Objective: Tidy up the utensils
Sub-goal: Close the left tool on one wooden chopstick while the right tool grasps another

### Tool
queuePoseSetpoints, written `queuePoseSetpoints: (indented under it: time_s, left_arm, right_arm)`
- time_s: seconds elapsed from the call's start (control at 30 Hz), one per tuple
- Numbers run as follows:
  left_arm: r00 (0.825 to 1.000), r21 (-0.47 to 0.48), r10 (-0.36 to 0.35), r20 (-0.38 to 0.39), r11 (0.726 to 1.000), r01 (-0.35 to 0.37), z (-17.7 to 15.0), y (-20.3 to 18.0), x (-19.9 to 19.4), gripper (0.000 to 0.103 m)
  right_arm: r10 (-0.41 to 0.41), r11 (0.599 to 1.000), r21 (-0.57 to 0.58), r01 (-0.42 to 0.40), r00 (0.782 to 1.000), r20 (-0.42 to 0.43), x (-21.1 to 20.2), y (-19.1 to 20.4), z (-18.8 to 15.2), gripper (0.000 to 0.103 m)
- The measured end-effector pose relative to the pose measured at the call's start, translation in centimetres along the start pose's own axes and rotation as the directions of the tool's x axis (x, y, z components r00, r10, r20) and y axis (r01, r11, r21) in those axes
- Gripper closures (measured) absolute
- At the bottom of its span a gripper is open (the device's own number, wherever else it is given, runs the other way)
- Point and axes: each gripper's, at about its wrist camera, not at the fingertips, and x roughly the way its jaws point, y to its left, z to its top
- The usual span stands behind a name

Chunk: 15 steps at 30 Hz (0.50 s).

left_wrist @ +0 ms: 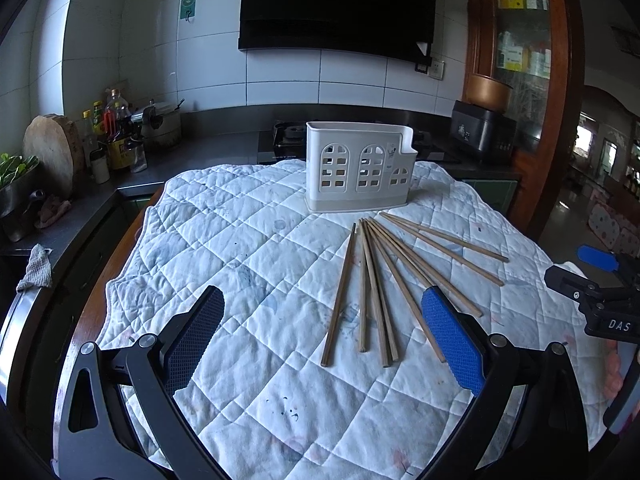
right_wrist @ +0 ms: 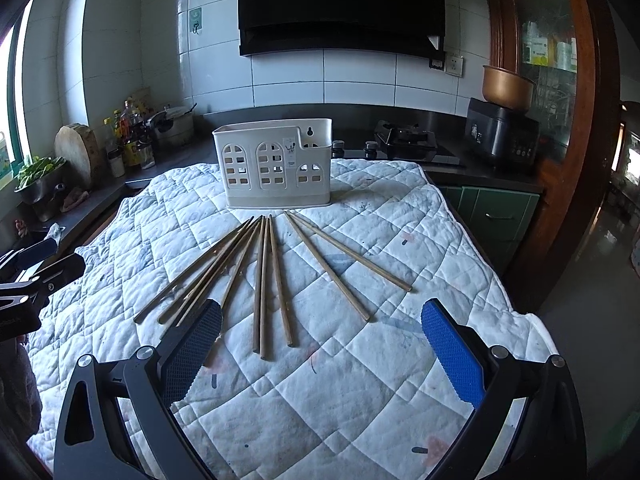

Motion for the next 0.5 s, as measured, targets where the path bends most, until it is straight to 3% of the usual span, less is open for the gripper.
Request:
queuePoseSetpoints:
  time_s: [0.33,0.4,0.47,0.5]
  left_arm:
    - [0.998,-0.039,0.017,-0.067,0.999,-0.02,0.5,1.7,3.4,0.007]
    - [0.997,-0.033,0.018,-0.072,0.999,-0.02,0.5,1.8,3.9,0.007]
    - [0.996,-0.03,0.005,-0.085,1.0,-0.008,0.5,1.8,4.5,0.014]
    - [0.995,-0.031,-0.003,-0.1,1.0,0.0,0.5,1.8,5.0,0.023]
  right_arm:
    - [0.018,1.0,-0.024,-0.02,0.998,-0.062,4.1,-2.6,0.9,0.008]
    - [0.025,0.999,-0.019,-0.027,0.997,-0.077,5.0,-3.3,1.1,0.014]
    - [0.038,0.999,-0.016,-0.039,0.995,-0.096,6.0,-3.9,1.4,0.021]
    - [0.036,0.999,-0.016,-0.038,0.994,-0.106,6.5,-4.2,1.5,0.021]
